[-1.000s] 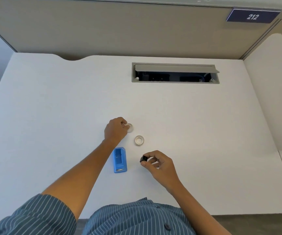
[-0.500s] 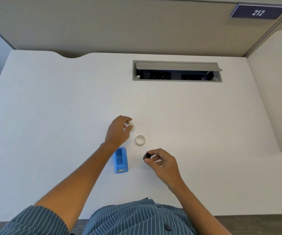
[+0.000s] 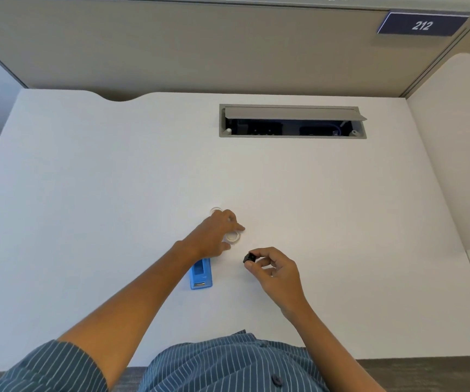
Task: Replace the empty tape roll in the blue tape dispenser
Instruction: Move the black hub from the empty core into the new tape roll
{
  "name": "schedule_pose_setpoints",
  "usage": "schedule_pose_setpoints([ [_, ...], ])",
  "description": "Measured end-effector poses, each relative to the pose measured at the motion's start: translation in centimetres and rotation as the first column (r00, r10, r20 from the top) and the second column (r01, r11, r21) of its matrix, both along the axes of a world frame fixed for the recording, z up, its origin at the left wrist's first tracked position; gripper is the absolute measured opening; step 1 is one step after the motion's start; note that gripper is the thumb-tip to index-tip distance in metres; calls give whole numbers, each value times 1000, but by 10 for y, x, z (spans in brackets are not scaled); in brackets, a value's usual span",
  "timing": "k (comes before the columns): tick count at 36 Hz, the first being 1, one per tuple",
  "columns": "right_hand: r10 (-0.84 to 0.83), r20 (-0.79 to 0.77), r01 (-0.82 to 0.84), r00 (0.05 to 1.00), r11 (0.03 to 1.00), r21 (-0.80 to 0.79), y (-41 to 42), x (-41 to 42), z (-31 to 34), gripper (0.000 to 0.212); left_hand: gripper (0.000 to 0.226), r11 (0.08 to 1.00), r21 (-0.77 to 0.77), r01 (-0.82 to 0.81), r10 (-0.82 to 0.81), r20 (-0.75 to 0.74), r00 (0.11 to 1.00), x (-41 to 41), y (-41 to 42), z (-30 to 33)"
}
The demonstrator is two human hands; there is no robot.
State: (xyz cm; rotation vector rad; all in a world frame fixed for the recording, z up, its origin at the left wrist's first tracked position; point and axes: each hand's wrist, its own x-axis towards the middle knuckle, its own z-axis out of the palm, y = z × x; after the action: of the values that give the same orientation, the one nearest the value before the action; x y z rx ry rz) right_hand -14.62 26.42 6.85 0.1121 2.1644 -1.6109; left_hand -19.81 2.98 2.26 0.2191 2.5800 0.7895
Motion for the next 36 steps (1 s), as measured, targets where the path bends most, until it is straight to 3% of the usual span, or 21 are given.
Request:
schedule_pose_setpoints([
  [6,-38,7,38,999,999,-5,2,0,0,20,57,997,31,-69,68,12,998,2,1,-2],
  [12,-98,39,100,994,992,-80,1,-2,4,22,51,948,225,-226,237,-23,971,9,0,7],
  [16,-136,37,140,990,980,-139,-3,-5,13,27,49,873,341,-348,373,-7,928,19,2,22],
  [20,-134,12,134,991,974,-182,-6,-7,21,28,45,740,469,-482,488,118,865,32,6,45],
  [24,-150,21,151,988,965,-217,-8,-9,30,26,41,602,541,-587,530,280,801,45,10,63],
  [28,-150,46,157,988,958,-239,-11,-8,40,25,35,505,580,-639,558,346,755,58,13,77],
  [36,-132,23,133,991,956,-262,-14,-2,56,27,28,428,597,-679,597,377,708,82,18,99],
])
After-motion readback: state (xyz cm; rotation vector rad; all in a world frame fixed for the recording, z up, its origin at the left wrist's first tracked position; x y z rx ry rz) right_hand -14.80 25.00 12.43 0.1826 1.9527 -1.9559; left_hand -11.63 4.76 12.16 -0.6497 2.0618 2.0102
